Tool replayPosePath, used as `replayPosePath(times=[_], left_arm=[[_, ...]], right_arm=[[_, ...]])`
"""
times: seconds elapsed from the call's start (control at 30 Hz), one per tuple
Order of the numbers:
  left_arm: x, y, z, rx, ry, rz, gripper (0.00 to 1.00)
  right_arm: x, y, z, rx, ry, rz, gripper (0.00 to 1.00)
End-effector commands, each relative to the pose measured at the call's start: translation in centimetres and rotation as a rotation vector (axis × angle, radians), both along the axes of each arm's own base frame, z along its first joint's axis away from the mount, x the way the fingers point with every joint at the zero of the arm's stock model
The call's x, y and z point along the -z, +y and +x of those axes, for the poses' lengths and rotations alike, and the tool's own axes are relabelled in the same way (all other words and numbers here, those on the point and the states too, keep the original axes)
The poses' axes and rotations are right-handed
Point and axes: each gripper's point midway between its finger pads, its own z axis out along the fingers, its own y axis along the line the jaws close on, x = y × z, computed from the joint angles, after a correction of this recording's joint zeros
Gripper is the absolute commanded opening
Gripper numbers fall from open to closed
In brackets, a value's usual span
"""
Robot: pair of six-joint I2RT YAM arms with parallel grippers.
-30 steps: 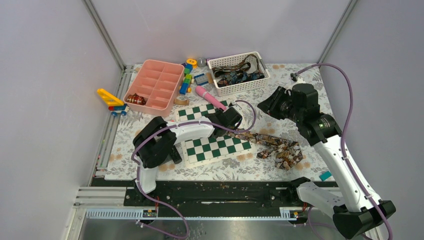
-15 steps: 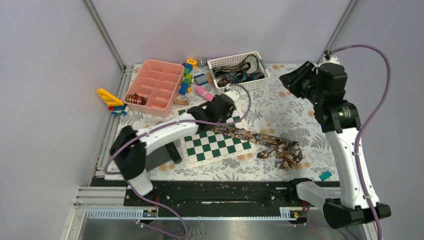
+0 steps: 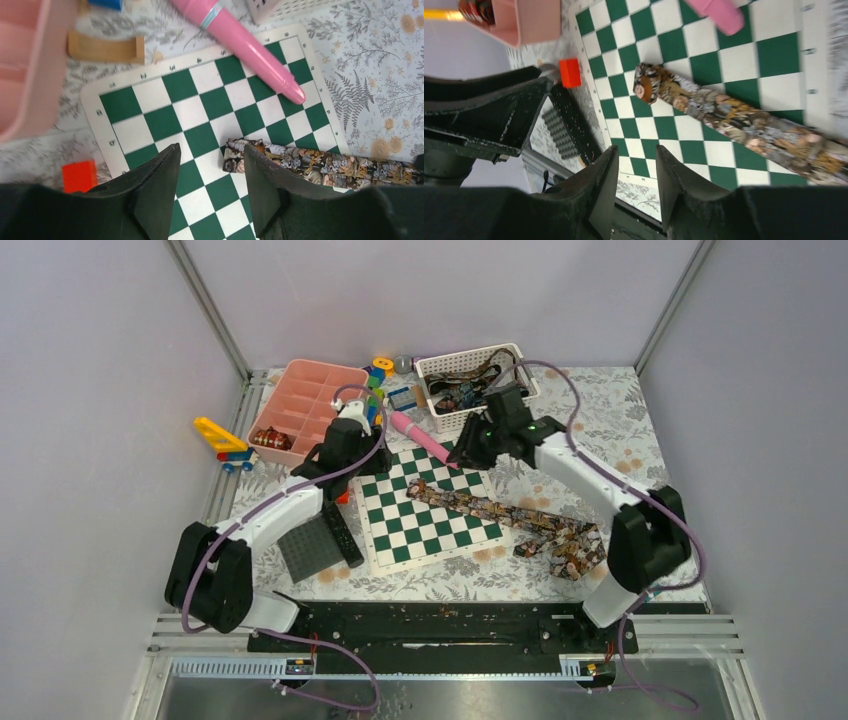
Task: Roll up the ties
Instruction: Roll the tie at the center of the board.
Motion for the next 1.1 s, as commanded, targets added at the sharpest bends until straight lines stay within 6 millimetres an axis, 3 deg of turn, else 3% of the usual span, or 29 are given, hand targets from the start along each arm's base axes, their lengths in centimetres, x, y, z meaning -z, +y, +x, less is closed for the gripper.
replayPosePath(times=[0.0, 0.17, 0.27, 0.4, 0.6, 1.07], left_arm=[[-1.0, -1.9, 1.0, 0.011, -0.037, -0.22, 0.52], [0.9, -2.2, 1.3, 0.007, -0.004, -0.227, 0.52], [1.8, -2.4, 1.3, 0.009, 0.011, -0.23, 0.52], [3.1, -2.7, 1.4, 0.013, 0.038, -0.226, 0.5], [5.3, -3.4, 1.2, 0.038, 0.087, -0.235, 0.36], [6.8, -3.2, 1.0, 0.031, 0.118, -0.221, 0.37]], right_arm=[[0.6, 5.5, -0.1, -0.145, 0.013, 0.084, 0.39], [4.5, 7.7, 0.4, -0.215, 0.081, 0.037, 0.35], [5.6, 8.2, 1.1, -0.23, 0.096, 0.017, 0.32], [6.3, 8.7, 2.0, -0.243, 0.098, -0.01, 0.3], [6.6, 9.3, 2.3, -0.262, 0.11, -0.004, 0.24], [9.9, 9.7, 1.1, -0.294, 0.193, -0.027, 0.22]])
